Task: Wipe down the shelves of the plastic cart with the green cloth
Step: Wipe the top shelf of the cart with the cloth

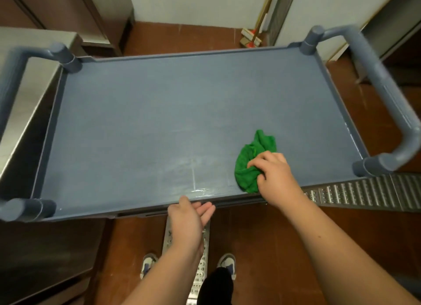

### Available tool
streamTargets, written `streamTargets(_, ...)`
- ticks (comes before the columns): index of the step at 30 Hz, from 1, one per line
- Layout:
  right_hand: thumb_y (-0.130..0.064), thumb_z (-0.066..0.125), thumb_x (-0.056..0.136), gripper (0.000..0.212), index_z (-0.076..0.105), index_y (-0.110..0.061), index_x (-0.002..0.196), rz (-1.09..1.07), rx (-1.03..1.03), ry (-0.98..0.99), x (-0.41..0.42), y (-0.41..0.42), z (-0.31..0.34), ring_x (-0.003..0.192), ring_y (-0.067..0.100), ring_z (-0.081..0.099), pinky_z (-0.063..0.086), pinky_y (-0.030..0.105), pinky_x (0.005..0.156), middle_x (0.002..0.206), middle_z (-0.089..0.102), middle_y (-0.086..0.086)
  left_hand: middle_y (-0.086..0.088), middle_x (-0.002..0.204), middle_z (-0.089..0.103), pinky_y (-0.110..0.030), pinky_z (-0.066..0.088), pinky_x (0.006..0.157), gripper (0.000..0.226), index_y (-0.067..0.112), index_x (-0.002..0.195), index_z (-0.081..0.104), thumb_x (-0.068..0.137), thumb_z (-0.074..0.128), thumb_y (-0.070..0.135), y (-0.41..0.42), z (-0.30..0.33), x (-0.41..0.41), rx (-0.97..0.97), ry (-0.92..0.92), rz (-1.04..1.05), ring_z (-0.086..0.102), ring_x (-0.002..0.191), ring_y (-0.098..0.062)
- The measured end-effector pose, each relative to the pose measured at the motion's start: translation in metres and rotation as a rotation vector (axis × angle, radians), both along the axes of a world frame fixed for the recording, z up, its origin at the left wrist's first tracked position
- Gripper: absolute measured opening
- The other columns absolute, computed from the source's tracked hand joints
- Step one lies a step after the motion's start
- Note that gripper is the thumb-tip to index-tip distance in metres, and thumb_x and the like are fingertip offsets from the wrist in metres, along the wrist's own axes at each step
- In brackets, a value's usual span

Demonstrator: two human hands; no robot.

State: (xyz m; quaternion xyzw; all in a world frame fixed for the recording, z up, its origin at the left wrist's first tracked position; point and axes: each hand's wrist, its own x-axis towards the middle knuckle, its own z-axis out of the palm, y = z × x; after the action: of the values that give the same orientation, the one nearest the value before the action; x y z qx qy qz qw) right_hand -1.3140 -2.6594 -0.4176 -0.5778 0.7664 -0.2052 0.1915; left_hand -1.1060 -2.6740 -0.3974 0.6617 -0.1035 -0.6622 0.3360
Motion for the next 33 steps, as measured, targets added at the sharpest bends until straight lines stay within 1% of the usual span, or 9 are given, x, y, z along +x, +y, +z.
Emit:
streamTargets(2,-0.017,0.047,0.07,0.041,0.072,-0.023,0.103,0.009,0.025,-0.012,0.012,0.0,0.004,0.11,0.027,0.047,0.043,0.044,0.093,0.103,0.06,-0.004,-0.032,0.108,0.06,-0.041,0.061,0.068,0.032,-0.003,0.117,0.042,0.105,0.032,0.024,0.009,-0.003,-0.025,0.075,0.072,-0.068,0.068,0.092,-0.039)
streamTargets(5,-0.039,0.054,0.072,0.04,0.068,-0.027,0.109,0.156,0.052,-0.019,0.023,-0.001,0.006,0.116,0.023,0.045,0.039,0.042,0.097,0.11,0.056,-0.007,-0.039,0.107,0.061,-0.042,0.062,0.066,0.037,-0.008,0.103,0.046,0.107,0.028,0.025,0.016,0.004,-0.052,0.138,0.158,-0.11,0.068,0.09,-0.042)
streamTargets(8,-0.036,0.068,0.074,0.036,0.068,-0.029,0.108,0.325,0.047,-0.131,0.036,-0.013,-0.003,0.116,0.019,0.044,0.04,0.048,0.1,0.111,0.053,-0.009,-0.042,0.1,0.063,-0.039,0.062,0.062,0.045,-0.018,0.111,0.05,0.106,0.026,0.019,0.014,-0.001,-0.048,0.062,0.132,-0.063,0.07,0.083,-0.04)
streamTargets(11,-0.032,0.07,0.074,0.03,0.07,-0.03,0.104,0.456,0.022,-0.191,0.064,-0.034,-0.01,0.114,0.017,0.045,0.04,0.049,0.099,0.108,0.054,-0.01,-0.041,0.094,0.065,-0.036,0.062,0.059,0.045,-0.02,0.113,0.053,0.105,0.025,0.014,0.008,-0.007,-0.025,0.019,0.061,-0.087,0.072,0.08,-0.038)
streamTargets(14,-0.024,0.068,0.077,0.029,0.072,-0.029,0.106,0.536,0.022,-0.175,0.102,-0.057,-0.009,0.116,0.021,0.045,0.037,0.048,0.099,0.111,0.058,-0.007,-0.042,0.092,0.065,-0.03,0.056,0.047,0.042,-0.023,0.114,0.049,0.104,0.026,0.011,-0.003,-0.008,-0.001,-0.027,-0.03,-0.067,0.073,0.076,-0.037)
streamTargets(17,-0.017,0.067,0.079,0.035,0.07,-0.031,0.111,0.591,0.057,-0.114,0.125,-0.071,-0.004,0.119,0.022,0.043,0.035,0.044,0.096,0.116,0.057,-0.007,-0.041,0.085,0.066,-0.03,0.055,0.045,0.041,-0.024,0.111,0.049,0.103,0.027,0.01,-0.018,-0.011,0.022,-0.051,-0.089,-0.029,0.072,0.068,-0.036)
streamTargets(21,-0.009,0.065,0.074,0.041,0.069,-0.032,0.108,0.562,0.073,-0.069,0.114,-0.069,-0.003,0.113,0.024,0.044,0.038,0.043,0.089,0.114,0.057,-0.006,-0.041,0.085,0.064,-0.038,0.061,0.054,0.04,-0.019,0.106,0.05,0.102,0.026,0.012,-0.024,-0.013,0.031,-0.046,-0.088,-0.027,0.072,0.072,-0.042)
streamTargets(28,-0.004,0.07,0.073,0.042,0.069,-0.033,0.104,0.45,0.091,0.022,0.053,-0.039,0.005,0.108,0.024,0.044,0.025,0.035,0.084,0.106,0.056,-0.007,-0.038,0.082,0.064,-0.038,0.061,0.058,0.046,-0.021,0.094,0.051,0.101,0.023,0.015,-0.027,-0.017,0.016,-0.019,-0.09,-0.037,0.072,0.071,-0.04)
streamTargets(33,0.003,0.067,0.075,0.045,0.069,-0.034,0.1,0.324,0.131,0.062,0.003,-0.013,0.01,0.108,0.023,0.042,0.03,0.036,0.083,0.105,0.056,-0.01,-0.036,0.082,0.065,-0.041,0.062,0.064,0.044,-0.014,0.086,0.052,0.102,0.023,0.015,-0.024,-0.017,0.009,-0.03,-0.168,-0.048,0.072,0.073,-0.04)
